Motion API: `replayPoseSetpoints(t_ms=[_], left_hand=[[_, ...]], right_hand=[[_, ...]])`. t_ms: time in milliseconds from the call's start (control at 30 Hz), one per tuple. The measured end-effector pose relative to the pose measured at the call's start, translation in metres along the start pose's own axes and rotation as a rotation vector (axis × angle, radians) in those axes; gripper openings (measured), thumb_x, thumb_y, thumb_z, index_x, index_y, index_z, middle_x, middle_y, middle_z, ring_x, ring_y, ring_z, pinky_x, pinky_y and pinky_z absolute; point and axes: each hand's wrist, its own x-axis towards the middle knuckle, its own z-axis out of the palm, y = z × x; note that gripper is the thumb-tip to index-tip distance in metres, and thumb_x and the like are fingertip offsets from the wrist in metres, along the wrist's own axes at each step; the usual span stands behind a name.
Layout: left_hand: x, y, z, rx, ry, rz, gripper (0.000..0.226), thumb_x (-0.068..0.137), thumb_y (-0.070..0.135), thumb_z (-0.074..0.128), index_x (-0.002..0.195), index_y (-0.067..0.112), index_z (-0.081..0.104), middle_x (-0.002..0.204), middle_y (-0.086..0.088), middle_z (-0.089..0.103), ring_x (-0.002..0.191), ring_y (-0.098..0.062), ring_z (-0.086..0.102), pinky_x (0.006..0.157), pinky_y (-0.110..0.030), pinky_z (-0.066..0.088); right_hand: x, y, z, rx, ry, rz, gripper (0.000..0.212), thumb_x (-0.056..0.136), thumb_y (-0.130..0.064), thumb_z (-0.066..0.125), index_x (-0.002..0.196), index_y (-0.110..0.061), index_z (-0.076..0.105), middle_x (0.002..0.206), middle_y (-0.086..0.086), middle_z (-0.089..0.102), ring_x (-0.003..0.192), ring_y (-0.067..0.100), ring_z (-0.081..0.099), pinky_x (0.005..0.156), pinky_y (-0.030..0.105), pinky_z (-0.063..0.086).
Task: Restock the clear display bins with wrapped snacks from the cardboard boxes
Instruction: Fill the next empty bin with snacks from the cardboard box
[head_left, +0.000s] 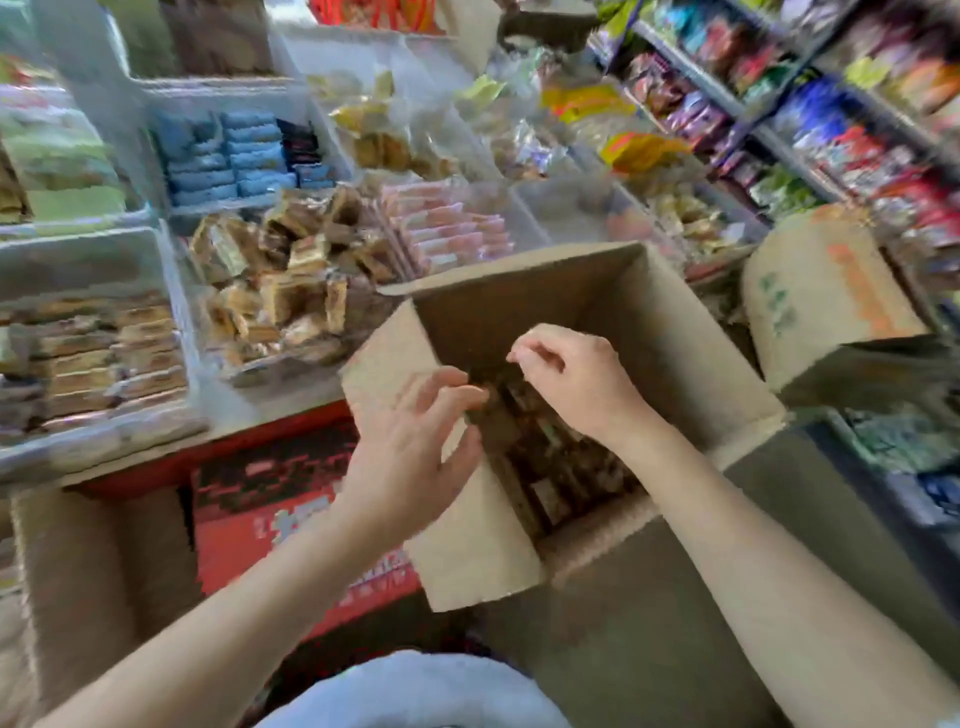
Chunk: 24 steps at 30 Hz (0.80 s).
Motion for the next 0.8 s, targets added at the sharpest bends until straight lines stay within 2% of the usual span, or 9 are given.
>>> replayPoseSetpoints(t_ms=[100, 233, 300, 433, 500, 567, 633, 700, 800], left_hand=[[0.026, 0.045, 0.033, 0.034, 0.025, 0.017, 0.03, 0.1, 0.03, 0.051, 0.126, 0.024, 0.064, 0.132, 0.002, 0.058, 0.127, -0.018, 0.05, 0.104, -0.034, 0.038], [0.05, 0.068, 0.07, 0.184, 0.058, -0.12, 0.031, 0.102, 0.029, 0.051, 0.131, 0.023, 0.062, 0.133, 0.001, 0.061, 0.129, -0.021, 0.051, 0.111, -0.036, 0.032], [0.054, 0.065, 0.083, 0.251, 0.031, -0.207, 0.036, 0.103, 0.032, 0.048, 0.137, 0.023, 0.057, 0.136, 0.0, 0.059, 0.13, -0.021, 0.05, 0.11, -0.037, 0.035], [0.055, 0.06, 0.09, 0.348, 0.009, -0.24, 0.039, 0.101, 0.036, 0.05, 0.135, 0.02, 0.058, 0.129, -0.002, 0.063, 0.121, -0.02, 0.057, 0.095, -0.034, 0.048], [0.054, 0.06, 0.089, 0.355, 0.023, -0.243, 0.037, 0.1, 0.036, 0.051, 0.131, 0.02, 0.062, 0.126, -0.002, 0.065, 0.118, -0.02, 0.059, 0.091, -0.032, 0.05], [0.053, 0.06, 0.089, 0.362, 0.035, -0.25, 0.036, 0.099, 0.037, 0.051, 0.128, 0.02, 0.064, 0.124, -0.001, 0.066, 0.118, -0.019, 0.059, 0.088, -0.032, 0.051], [0.053, 0.061, 0.09, 0.363, 0.047, -0.248, 0.034, 0.099, 0.037, 0.052, 0.125, 0.021, 0.066, 0.123, 0.0, 0.067, 0.117, -0.018, 0.059, 0.085, -0.029, 0.049], [0.053, 0.061, 0.091, 0.352, 0.061, -0.249, 0.031, 0.098, 0.035, 0.053, 0.121, 0.022, 0.068, 0.121, 0.001, 0.067, 0.116, -0.016, 0.059, 0.079, -0.023, 0.043], [0.053, 0.061, 0.09, 0.247, 0.107, -0.275, 0.025, 0.098, 0.031, 0.057, 0.118, 0.024, 0.069, 0.12, 0.007, 0.066, 0.111, -0.01, 0.057, 0.076, -0.015, 0.037]], right_hand=[[-0.003, 0.067, -0.027, -0.125, -0.117, 0.075, 0.015, 0.096, -0.025, 0.056, 0.086, -0.025, 0.067, 0.088, -0.007, 0.069, 0.082, 0.012, 0.06, 0.079, 0.036, 0.05], [0.012, 0.128, -0.044, -0.286, -0.358, 0.097, 0.01, 0.095, -0.029, 0.058, 0.094, -0.026, 0.067, 0.088, -0.009, 0.065, 0.082, 0.014, 0.06, 0.076, 0.035, 0.054], [0.025, 0.148, -0.041, -0.393, -0.539, 0.092, 0.014, 0.094, -0.027, 0.061, 0.108, -0.026, 0.066, 0.1, -0.007, 0.065, 0.088, 0.016, 0.06, 0.077, 0.033, 0.053], [0.042, 0.172, -0.017, -0.702, -1.02, 0.131, 0.054, 0.09, -0.025, 0.071, 0.14, -0.019, 0.052, 0.135, 0.004, 0.056, 0.116, 0.025, 0.058, 0.088, 0.031, 0.053], [0.041, 0.186, -0.002, -0.924, -1.226, 0.127, 0.053, 0.094, -0.026, 0.067, 0.142, -0.013, 0.052, 0.14, 0.009, 0.053, 0.123, 0.027, 0.055, 0.094, 0.033, 0.051], [0.034, 0.202, 0.013, -1.108, -1.367, 0.053, 0.048, 0.098, -0.028, 0.061, 0.142, -0.01, 0.053, 0.138, 0.01, 0.052, 0.124, 0.027, 0.055, 0.093, 0.031, 0.05], [0.028, 0.214, 0.025, -1.171, -1.397, -0.065, 0.047, 0.097, -0.024, 0.061, 0.141, -0.009, 0.054, 0.135, 0.009, 0.055, 0.115, 0.025, 0.059, 0.082, 0.028, 0.05], [0.031, 0.21, 0.026, -1.125, -1.373, -0.098, 0.037, 0.095, -0.023, 0.063, 0.13, -0.009, 0.062, 0.124, 0.009, 0.062, 0.098, 0.023, 0.062, 0.069, 0.027, 0.05], [0.054, 0.188, 0.003, -0.642, -1.171, 0.059, 0.021, 0.091, -0.033, 0.066, 0.104, -0.017, 0.069, 0.103, 0.001, 0.069, 0.085, 0.016, 0.066, 0.068, 0.028, 0.052]])
